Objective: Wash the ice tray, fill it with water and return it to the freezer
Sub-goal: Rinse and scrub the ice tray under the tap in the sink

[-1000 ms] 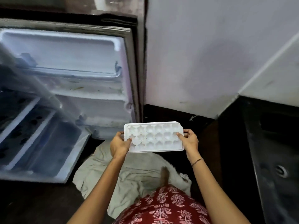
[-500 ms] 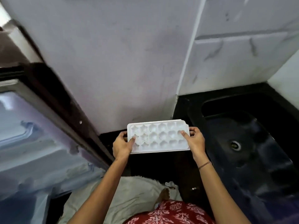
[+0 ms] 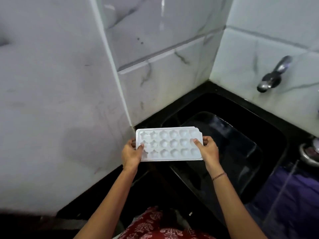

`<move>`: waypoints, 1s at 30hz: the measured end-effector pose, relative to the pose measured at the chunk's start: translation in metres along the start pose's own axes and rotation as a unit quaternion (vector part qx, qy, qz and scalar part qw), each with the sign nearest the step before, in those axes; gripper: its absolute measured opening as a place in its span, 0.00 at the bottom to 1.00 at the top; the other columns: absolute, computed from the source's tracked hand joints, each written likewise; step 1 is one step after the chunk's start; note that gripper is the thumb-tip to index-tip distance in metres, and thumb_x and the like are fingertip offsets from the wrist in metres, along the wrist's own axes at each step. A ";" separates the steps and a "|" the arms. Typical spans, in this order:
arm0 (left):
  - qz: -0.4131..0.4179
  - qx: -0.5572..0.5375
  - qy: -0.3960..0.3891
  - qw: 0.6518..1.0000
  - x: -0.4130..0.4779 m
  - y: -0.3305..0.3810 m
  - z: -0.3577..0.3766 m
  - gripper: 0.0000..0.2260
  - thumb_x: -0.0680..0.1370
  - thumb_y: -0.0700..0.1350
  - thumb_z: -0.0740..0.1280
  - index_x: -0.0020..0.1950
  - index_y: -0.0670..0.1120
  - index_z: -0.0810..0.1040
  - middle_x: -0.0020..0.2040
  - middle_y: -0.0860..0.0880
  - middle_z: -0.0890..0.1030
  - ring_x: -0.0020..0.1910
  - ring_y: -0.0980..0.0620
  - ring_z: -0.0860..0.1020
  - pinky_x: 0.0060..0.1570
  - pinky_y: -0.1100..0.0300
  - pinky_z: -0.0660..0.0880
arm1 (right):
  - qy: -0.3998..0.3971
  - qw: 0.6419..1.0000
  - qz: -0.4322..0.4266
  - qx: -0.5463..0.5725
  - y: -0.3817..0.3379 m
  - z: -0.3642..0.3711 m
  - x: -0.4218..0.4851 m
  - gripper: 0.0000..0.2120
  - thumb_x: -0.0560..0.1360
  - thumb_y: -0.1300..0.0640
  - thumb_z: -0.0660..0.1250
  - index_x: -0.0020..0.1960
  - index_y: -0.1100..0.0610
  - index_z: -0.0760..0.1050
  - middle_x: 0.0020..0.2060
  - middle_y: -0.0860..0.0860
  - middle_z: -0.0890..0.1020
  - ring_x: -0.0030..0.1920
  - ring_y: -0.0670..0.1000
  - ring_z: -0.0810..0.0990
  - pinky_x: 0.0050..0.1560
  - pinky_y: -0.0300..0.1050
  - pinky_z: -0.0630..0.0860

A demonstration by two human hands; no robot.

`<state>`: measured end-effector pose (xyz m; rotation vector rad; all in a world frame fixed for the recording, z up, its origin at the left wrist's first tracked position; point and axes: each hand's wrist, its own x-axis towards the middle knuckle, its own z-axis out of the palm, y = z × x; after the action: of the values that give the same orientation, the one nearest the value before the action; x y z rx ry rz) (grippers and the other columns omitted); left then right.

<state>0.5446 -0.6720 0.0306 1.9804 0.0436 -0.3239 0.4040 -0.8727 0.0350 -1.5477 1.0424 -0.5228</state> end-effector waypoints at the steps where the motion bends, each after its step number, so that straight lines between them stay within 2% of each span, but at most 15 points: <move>1: 0.013 0.008 -0.014 1.000 0.006 0.008 0.011 0.16 0.74 0.43 0.70 0.61 0.46 0.74 0.50 0.47 0.81 0.45 0.47 0.79 0.47 0.50 0.78 | 0.018 1.000 0.006 0.010 0.002 -0.007 0.006 0.09 0.73 0.52 0.70 0.46 0.54 0.72 0.44 0.50 0.79 0.45 0.50 0.77 0.41 0.39 0.73; 5: 0.060 0.049 -0.083 0.994 0.028 0.031 0.055 0.15 0.74 0.45 0.70 0.59 0.48 0.74 0.49 0.48 0.81 0.45 0.47 0.81 0.49 0.47 0.79 | 0.081 0.996 0.026 0.038 0.007 -0.028 0.022 0.10 0.75 0.52 0.68 0.49 0.57 0.72 0.45 0.52 0.81 0.45 0.51 0.79 0.41 0.41 0.74; 9: 0.101 0.101 -0.135 0.981 0.047 0.059 0.090 0.15 0.74 0.46 0.71 0.59 0.49 0.74 0.47 0.52 0.79 0.46 0.49 0.79 0.49 0.50 0.78 | 0.143 0.986 0.038 0.074 0.011 -0.043 0.029 0.10 0.76 0.52 0.67 0.50 0.57 0.71 0.44 0.50 0.81 0.42 0.47 0.79 0.38 0.39 0.74; 13: 0.122 0.066 -0.208 0.968 0.064 0.082 0.125 0.15 0.73 0.45 0.71 0.59 0.48 0.75 0.49 0.49 0.80 0.45 0.49 0.80 0.48 0.49 0.79 | 0.201 0.971 0.042 0.119 0.013 -0.055 0.040 0.08 0.76 0.51 0.67 0.48 0.55 0.72 0.45 0.52 0.82 0.43 0.50 0.82 0.40 0.44 0.79; 15: 0.140 0.047 -0.243 0.959 0.069 0.094 0.144 0.15 0.73 0.47 0.71 0.58 0.48 0.75 0.49 0.48 0.81 0.45 0.49 0.81 0.48 0.49 0.79 | 0.237 0.959 0.049 0.149 0.014 -0.063 0.046 0.09 0.76 0.52 0.67 0.49 0.57 0.72 0.45 0.54 0.82 0.43 0.52 0.82 0.38 0.43 0.80; 18: 0.142 -0.010 -0.250 0.958 0.072 0.107 0.165 0.14 0.72 0.52 0.72 0.54 0.49 0.76 0.46 0.50 0.81 0.45 0.49 0.81 0.47 0.51 0.79 | 0.263 0.941 0.064 0.203 0.011 -0.070 0.056 0.07 0.76 0.54 0.67 0.47 0.56 0.71 0.44 0.55 0.82 0.43 0.53 0.82 0.38 0.44 0.80; 20: 0.098 -0.063 -0.275 0.954 0.071 0.115 0.181 0.17 0.71 0.54 0.73 0.54 0.50 0.74 0.47 0.50 0.81 0.45 0.51 0.81 0.46 0.52 0.80 | 0.289 0.926 0.071 0.231 0.007 -0.073 0.067 0.05 0.76 0.55 0.67 0.46 0.54 0.71 0.45 0.55 0.82 0.44 0.53 0.82 0.39 0.45 0.81; 22: 0.023 -0.095 -0.337 0.936 0.066 0.122 0.196 0.17 0.71 0.54 0.72 0.56 0.49 0.74 0.51 0.49 0.81 0.47 0.51 0.81 0.44 0.52 0.81 | 0.310 0.913 0.079 0.255 0.003 -0.075 0.079 0.05 0.76 0.56 0.68 0.45 0.54 0.72 0.45 0.56 0.82 0.45 0.55 0.82 0.44 0.50 0.81; 25: -0.101 -0.189 -0.450 0.867 0.055 0.130 0.217 0.14 0.75 0.48 0.69 0.59 0.49 0.74 0.53 0.48 0.82 0.49 0.49 0.81 0.45 0.51 0.81 | 0.317 0.905 0.091 0.268 -0.006 -0.077 0.099 0.06 0.75 0.56 0.69 0.46 0.56 0.72 0.42 0.54 0.82 0.43 0.54 0.82 0.47 0.54 0.81; 27: -0.148 -0.235 -0.476 0.834 0.050 0.133 0.232 0.11 0.75 0.43 0.69 0.57 0.50 0.75 0.53 0.47 0.82 0.50 0.48 0.81 0.45 0.50 0.80 | 0.309 0.906 0.103 0.269 -0.013 -0.075 0.112 0.07 0.75 0.56 0.69 0.45 0.57 0.72 0.42 0.54 0.81 0.41 0.53 0.81 0.46 0.54 0.81; 30: -0.174 -0.253 -0.465 0.830 0.050 0.138 0.251 0.13 0.73 0.39 0.70 0.56 0.49 0.75 0.57 0.46 0.81 0.54 0.47 0.80 0.45 0.51 0.79 | 0.294 0.916 0.116 0.246 -0.022 -0.077 0.131 0.08 0.75 0.55 0.69 0.46 0.58 0.72 0.45 0.57 0.81 0.41 0.53 0.81 0.43 0.50 0.80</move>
<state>0.5648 -0.9620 0.0447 1.1130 -0.1271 -1.3422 0.4170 -1.0251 0.0486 -0.8116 1.3927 -1.0318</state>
